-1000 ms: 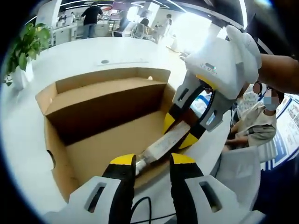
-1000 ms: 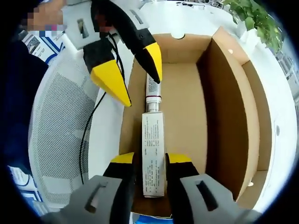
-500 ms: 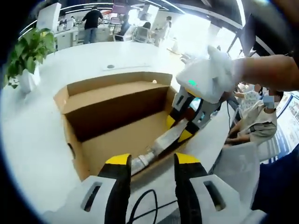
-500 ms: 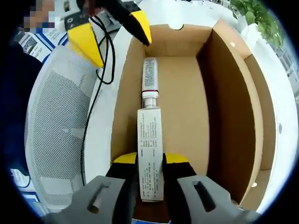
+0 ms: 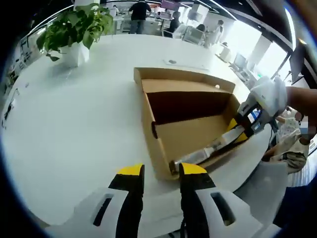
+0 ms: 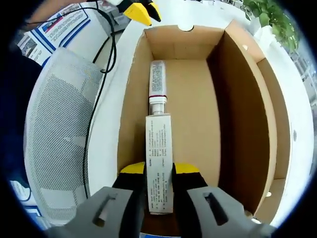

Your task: Operate the shoe box by opening the lid, removing the specified soft item, and placing it in the target area until the item is outside and the box remains undamaged.

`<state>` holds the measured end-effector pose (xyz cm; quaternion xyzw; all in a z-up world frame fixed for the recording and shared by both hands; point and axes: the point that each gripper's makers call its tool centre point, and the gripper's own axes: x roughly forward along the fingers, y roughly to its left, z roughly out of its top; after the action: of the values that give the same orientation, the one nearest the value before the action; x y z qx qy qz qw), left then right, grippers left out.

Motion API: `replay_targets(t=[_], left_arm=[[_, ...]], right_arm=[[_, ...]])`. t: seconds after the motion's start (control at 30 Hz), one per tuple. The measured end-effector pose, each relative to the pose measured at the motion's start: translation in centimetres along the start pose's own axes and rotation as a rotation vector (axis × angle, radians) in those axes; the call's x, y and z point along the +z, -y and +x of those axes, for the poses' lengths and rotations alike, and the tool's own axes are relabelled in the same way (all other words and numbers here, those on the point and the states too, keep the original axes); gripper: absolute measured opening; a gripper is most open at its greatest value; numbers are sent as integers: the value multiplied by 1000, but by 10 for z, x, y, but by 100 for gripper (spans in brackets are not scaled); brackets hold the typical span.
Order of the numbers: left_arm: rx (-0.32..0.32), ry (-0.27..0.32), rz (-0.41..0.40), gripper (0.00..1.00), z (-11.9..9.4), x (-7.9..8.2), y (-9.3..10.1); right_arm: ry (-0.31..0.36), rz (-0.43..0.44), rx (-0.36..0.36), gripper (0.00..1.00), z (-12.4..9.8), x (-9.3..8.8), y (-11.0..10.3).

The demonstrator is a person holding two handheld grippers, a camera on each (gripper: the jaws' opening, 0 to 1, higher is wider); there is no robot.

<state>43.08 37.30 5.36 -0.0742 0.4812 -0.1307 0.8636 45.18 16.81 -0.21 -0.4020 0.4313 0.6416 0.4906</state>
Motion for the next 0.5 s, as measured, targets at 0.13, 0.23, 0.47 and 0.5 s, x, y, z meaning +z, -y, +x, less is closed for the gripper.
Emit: replay_targets(t=[0.13,0.23,0.47,0.5], left_arm=[[-5,-62,-9,6,8,-10,1],[0,-58,5,5,9,-8,3],[18,-84,28,3,12,-10,3],[19,-85,34,3,12,-10,3]], right_arm=[[0,5,-6,17,0,0,0],[2,9,-8,17,0,0,-1],[10,18,-19,16,0,0,0],[17,35,-21,16,0,-1,1]])
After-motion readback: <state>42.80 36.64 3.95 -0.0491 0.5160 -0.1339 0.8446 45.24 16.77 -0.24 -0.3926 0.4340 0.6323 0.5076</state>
